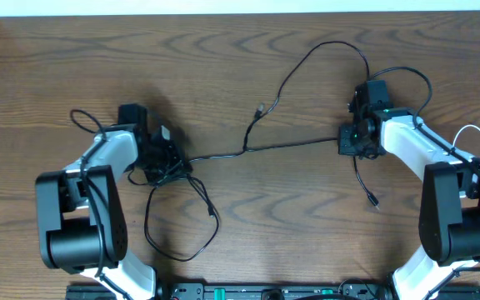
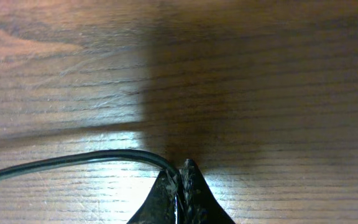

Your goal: Untangle cables

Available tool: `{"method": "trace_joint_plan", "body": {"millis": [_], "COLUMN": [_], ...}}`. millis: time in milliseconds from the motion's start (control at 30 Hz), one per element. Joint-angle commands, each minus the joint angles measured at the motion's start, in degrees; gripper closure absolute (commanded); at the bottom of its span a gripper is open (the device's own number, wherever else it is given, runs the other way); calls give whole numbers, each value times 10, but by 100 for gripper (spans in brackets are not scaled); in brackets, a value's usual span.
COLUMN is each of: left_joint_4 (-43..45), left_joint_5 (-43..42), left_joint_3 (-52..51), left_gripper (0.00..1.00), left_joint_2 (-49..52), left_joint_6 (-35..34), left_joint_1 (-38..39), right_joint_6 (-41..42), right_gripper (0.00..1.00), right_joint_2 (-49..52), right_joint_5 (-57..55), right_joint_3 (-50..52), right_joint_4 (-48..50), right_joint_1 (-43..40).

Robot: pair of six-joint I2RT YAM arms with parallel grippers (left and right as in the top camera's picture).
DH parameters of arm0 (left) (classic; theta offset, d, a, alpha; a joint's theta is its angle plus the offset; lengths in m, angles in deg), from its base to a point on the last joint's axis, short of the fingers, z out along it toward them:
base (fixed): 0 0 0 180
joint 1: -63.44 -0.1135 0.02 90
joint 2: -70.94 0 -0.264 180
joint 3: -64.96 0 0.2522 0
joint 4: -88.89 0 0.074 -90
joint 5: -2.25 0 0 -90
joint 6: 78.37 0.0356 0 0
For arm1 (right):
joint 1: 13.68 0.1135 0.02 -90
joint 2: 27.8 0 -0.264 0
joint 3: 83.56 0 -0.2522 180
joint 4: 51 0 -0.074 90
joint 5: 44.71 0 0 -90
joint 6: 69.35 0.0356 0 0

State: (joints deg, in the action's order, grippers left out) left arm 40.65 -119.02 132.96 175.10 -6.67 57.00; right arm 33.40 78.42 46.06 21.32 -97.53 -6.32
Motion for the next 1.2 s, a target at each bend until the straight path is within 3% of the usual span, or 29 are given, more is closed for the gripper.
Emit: {"method": "trace_joint_plan", "body": {"millis": [0,133,533,733,1167], "left_joint_4": [-12,-17,-10,-10,23], "left_joint_5": [202,231,236,229,178], "left_joint_3": [-40,-44,-68,-70,-70], "left_gripper": [93,92,92,93,93], "left_joint_2": [44,44,44,44,44], "left_joint_6": [-39,-84,-117,-124,-83], "left_joint_1": [-43,-64,-130,-139,-93], "right_joint_6": [57,58,111,91,-100], "right_gripper": [99,99,99,99,99], "right_joint_2": [29,29,29,29,29], "right_joint_5": [-111,-121,-149,-27,260], "right_joint_3": [24,24,30,30,30], "right_joint_4": [-9,-9,-11,12,78], "right_joint_1": [-36,-40,-88,-85,28]}}
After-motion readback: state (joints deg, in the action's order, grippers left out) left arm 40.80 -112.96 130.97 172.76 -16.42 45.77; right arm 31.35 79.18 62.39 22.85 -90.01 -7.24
